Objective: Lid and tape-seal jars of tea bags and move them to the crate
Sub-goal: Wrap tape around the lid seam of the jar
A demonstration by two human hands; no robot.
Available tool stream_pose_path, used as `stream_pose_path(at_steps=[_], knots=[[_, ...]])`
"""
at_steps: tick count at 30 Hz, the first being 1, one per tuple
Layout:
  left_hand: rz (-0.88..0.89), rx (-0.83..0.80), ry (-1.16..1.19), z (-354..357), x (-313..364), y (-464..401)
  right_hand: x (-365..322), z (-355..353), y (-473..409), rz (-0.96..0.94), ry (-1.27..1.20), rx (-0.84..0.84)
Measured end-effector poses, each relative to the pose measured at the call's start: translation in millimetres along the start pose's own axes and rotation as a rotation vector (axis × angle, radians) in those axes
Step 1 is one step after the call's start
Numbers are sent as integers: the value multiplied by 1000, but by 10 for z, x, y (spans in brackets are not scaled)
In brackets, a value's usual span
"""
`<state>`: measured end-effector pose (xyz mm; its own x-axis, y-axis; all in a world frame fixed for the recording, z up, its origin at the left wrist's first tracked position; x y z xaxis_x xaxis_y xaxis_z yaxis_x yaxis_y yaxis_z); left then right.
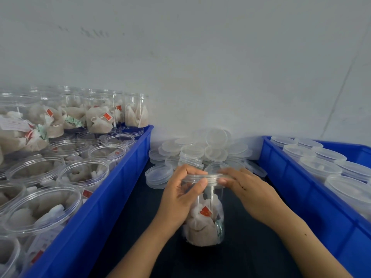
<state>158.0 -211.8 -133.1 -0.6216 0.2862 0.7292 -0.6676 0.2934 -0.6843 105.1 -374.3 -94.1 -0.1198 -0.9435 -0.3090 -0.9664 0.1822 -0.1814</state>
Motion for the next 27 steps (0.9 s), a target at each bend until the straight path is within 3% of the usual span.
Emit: stream_pose_path(at_steps=[4, 9, 14, 19, 24, 27], knots=[[-20, -41, 9, -27, -40, 14, 16, 5, -28, -14, -173, -76], [-39, -62, -206, -3, -62, 37, -46, 29, -17, 3, -222, -1], [-165, 126, -455, 111, -15, 137, -137, 78, 60, 58, -220, 68], [-354, 167, -163, 103, 10, 106, -141, 184, 131, 63, -244, 95], [-332, 239, -62, 72, -14, 95, -99, 166, 169, 28, -274, 20], [-330, 241, -77, 27, -21, 92, -10, 148, 163, 106, -327, -47]])
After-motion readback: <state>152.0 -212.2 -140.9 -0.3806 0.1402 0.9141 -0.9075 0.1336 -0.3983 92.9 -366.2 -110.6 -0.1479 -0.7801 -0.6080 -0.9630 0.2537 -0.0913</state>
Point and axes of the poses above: each hand's wrist, its own y-axis away from the middle knuckle, its own z-axis out of the palm, x = y × z, the point moved 3 cm from there along -y, towards the middle knuckle, and after that the axes turned 11 degrees about z, right-handed, at the moved point
